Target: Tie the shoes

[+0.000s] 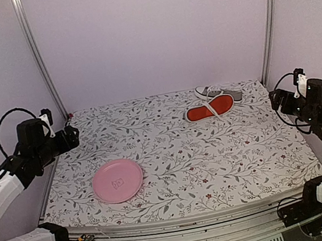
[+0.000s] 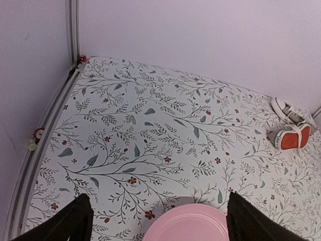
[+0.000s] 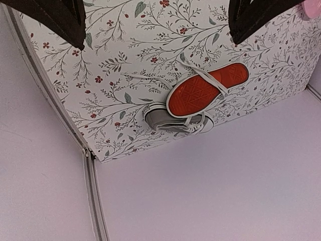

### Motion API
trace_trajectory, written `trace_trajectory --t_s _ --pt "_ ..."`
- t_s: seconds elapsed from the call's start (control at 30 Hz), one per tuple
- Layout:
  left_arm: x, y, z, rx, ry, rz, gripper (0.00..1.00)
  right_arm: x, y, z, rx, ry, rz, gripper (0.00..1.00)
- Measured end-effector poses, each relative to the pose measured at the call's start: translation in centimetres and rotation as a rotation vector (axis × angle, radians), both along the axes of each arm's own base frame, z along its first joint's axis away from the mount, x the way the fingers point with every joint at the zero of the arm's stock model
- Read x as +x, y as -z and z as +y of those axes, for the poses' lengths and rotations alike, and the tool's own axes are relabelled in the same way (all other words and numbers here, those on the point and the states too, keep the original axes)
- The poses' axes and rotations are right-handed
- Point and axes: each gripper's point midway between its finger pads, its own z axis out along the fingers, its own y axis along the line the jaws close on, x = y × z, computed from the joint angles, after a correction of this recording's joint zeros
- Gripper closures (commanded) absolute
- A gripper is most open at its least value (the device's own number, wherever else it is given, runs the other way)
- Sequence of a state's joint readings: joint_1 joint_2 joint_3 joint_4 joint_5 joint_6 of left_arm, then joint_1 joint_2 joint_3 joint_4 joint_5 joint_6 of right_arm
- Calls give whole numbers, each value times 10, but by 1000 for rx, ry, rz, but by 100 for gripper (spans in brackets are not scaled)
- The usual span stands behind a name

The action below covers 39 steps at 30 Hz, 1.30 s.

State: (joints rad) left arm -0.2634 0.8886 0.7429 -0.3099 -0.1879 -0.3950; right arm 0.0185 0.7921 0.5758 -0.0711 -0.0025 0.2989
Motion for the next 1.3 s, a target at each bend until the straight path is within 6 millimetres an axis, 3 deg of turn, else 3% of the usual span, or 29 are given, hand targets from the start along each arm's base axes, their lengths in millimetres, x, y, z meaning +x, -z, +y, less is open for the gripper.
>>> trace_trajectory --t_s 0.23,0.4,0.53,0.6,0.67,0.73,0.83,0.9,1.07,1.3 --pt "13 -16 -15 21 80 -7 10 0 -5 -1 -1 8 -16 1" --pt "38 -65 -27 76 144 -89 3 8 -4 12 24 -64 -10 1" --pt "58 -114 -43 83 216 -211 3 34 9 41 58 -128 112 1" --pt "68 -124 -52 88 257 -246 4 45 19 70 55 -170 185 1" --pt "80 -117 -59 91 289 -236 5 56 27 107 50 -226 252 1" --pt "93 -95 -59 95 302 -174 4 67 36 140 51 -267 310 1" --pt "100 -62 -50 119 285 -75 3 90 50 172 44 -270 387 1" --pt "98 -54 -43 137 272 -43 3 112 58 184 33 -247 425 1" --pt "90 -74 -35 157 245 -92 3 170 85 204 14 -165 493 1" --pt "89 -77 -30 175 220 -98 3 219 134 212 -35 -1 560 1"
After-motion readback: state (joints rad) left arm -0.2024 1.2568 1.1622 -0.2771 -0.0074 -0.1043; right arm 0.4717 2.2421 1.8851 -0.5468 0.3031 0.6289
